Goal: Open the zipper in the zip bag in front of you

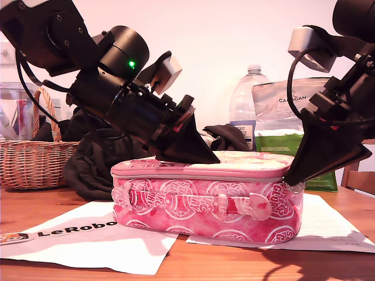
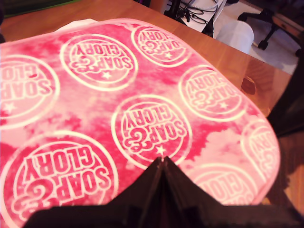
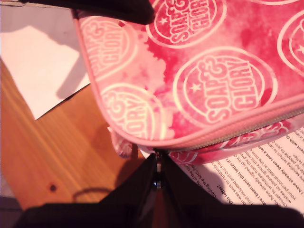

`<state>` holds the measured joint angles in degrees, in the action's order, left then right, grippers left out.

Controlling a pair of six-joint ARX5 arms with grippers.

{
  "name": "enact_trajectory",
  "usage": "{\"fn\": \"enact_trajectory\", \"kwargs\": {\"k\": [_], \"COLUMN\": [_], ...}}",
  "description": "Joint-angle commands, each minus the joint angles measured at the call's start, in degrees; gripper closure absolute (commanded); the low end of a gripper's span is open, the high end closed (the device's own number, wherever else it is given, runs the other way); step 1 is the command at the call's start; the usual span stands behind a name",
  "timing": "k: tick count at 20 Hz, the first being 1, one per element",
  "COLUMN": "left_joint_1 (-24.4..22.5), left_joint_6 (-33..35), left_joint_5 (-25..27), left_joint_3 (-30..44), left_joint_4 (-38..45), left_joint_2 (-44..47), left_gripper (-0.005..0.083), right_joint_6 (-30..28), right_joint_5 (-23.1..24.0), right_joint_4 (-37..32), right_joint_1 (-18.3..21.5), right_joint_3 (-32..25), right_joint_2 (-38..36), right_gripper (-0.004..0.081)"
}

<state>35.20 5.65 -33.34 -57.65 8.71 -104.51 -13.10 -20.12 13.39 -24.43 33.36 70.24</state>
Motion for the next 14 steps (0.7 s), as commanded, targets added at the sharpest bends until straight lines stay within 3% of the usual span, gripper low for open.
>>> {"fn": "enact_trajectory", "kwargs": {"k": [1,14], "left_joint_1": [0.24,1.14], "left_joint_6": [-0.83,-2.58], "left_joint_5": [0.57,1.27], "left_joint_3": [0.5,0.5], "left_joint_4": [-0.07,0.35], "left_joint_2": [-3.08,-3.98], "left_gripper": [0.0795,0.0795], "right_joint_6": [0.26,2.62], "right_joint_5": [-3.04,-9.64], "right_joint_4": [-0.07,2.78], "right_joint_1": [-0.37,-1.36], "right_joint_3": [0.92,0.94], "right_joint_2": [-0.46,-0.46], "right_gripper": [0.0783,0.0783]}}
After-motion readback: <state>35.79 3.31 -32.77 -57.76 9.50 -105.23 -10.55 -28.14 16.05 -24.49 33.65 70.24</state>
